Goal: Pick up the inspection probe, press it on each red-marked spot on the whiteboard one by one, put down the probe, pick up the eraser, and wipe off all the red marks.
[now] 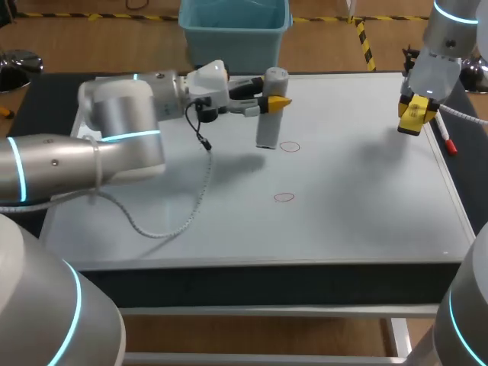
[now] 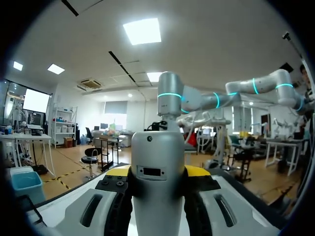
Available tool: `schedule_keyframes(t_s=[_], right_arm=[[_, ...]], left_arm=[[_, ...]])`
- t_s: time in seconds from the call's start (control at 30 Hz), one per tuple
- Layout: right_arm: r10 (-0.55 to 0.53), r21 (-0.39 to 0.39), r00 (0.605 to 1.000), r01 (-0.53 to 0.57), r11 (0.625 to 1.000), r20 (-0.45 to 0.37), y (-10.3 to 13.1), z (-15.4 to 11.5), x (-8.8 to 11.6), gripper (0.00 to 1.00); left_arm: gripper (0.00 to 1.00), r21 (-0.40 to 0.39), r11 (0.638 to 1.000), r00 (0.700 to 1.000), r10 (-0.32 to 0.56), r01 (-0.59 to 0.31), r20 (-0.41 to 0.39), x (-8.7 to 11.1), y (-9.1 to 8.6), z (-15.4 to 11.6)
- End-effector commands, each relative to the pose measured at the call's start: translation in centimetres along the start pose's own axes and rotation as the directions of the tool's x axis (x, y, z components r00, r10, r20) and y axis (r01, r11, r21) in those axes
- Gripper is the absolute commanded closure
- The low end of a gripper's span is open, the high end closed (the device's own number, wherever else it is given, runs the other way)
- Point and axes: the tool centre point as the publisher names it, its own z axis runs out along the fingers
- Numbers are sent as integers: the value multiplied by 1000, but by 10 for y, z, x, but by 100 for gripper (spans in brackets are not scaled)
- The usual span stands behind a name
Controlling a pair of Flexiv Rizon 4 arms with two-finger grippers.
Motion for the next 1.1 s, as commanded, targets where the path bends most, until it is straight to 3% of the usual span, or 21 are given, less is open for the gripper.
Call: schedule_keyframes(t_s=[0.03, 0.23, 1.1], right_arm=[[-2, 0, 1000, 2, 1000, -3, -1, -1, 0, 100], [-2, 0, 1000, 2, 1000, -3, -1, -1, 0, 100], [-2, 0, 1000, 2, 1000, -3, -1, -1, 0, 100]], left_arm=[[100, 10, 1000, 1000, 1, -1, -18, -9, 7, 17], [100, 44, 999, 997, 9, -6, -75, -13, 14, 30], [100, 70, 998, 996, 5, 1, -92, -19, 38, 47]])
